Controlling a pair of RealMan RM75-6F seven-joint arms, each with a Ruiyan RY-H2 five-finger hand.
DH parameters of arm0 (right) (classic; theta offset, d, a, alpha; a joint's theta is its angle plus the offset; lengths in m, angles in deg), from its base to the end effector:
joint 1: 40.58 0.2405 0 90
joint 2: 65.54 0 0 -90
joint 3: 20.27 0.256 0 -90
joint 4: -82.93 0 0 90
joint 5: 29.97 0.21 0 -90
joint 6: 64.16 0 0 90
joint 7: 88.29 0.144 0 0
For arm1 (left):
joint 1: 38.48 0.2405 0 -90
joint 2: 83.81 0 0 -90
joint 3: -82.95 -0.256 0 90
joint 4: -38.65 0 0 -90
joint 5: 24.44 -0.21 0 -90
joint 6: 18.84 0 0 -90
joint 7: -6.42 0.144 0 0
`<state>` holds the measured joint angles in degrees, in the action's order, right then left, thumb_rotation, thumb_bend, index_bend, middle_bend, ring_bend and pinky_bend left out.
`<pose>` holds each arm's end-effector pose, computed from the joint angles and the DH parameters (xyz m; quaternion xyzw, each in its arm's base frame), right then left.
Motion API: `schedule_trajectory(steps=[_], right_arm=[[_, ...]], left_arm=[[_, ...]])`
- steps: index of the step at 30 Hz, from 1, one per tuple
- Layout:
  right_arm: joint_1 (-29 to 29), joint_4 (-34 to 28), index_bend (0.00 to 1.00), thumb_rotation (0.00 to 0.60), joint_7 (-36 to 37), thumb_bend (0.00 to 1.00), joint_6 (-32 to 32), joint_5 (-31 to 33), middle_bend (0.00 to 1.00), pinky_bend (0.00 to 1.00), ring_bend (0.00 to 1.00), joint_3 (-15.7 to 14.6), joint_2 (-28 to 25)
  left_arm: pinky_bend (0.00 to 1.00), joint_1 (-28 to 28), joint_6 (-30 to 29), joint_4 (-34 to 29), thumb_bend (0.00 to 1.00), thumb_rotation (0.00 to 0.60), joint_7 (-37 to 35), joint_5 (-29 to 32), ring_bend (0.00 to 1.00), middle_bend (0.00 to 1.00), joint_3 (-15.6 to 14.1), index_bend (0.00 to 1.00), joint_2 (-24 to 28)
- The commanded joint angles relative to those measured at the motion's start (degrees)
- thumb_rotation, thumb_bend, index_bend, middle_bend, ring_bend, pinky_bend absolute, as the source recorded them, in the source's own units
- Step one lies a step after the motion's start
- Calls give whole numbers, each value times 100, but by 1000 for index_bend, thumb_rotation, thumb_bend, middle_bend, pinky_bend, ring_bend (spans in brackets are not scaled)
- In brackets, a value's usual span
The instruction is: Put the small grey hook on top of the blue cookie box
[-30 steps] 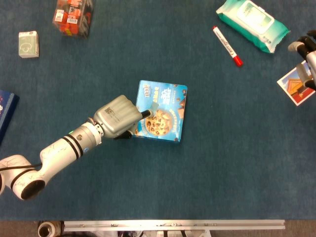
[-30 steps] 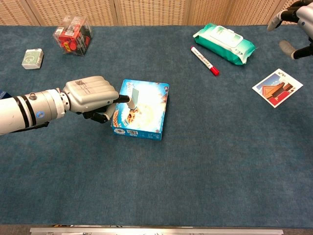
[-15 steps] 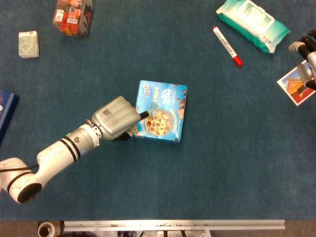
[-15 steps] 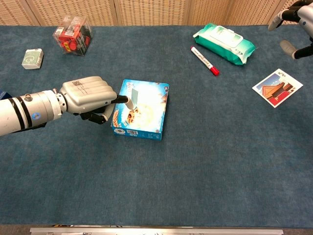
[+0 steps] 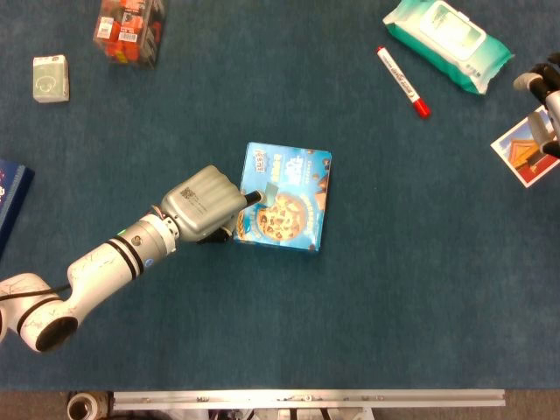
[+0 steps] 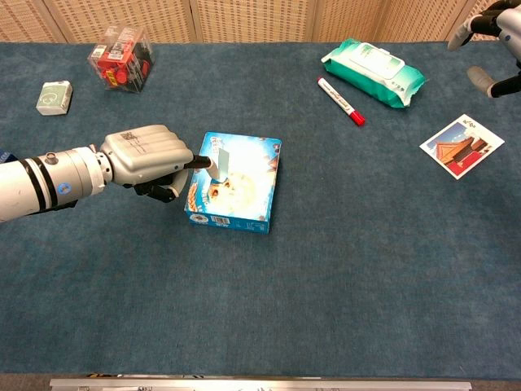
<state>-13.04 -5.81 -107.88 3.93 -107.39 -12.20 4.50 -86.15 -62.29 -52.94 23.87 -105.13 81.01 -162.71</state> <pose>-0.2390 -0.3118 0.1122 0.7129 -0.2602 0.3374 0.5570 -0.1509 0.2949 -0.0209 -0.8946 -0.2442 -0.2564 0.2727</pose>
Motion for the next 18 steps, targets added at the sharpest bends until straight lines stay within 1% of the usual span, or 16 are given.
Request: schedule_trajectory(steps=[1, 10, 18], right_arm=[[3, 2, 348, 600, -1, 432, -7, 0, 350, 223, 203, -1, 3], [11, 28, 347, 600, 13, 432, -19, -11, 350, 223, 203, -5, 31], [-10, 49, 348, 600, 46, 433, -10, -3, 350, 223, 205, -9, 21]], left_arm=[[1000, 13, -12, -10, 876, 361, -3, -11, 1000, 1000, -13, 224, 0], [1000, 58, -106, -133, 876, 361, 9, -118, 1000, 1000, -50, 225, 49], [1000, 39, -99, -137, 876, 359, 26, -116, 1000, 1000, -10, 225, 16]])
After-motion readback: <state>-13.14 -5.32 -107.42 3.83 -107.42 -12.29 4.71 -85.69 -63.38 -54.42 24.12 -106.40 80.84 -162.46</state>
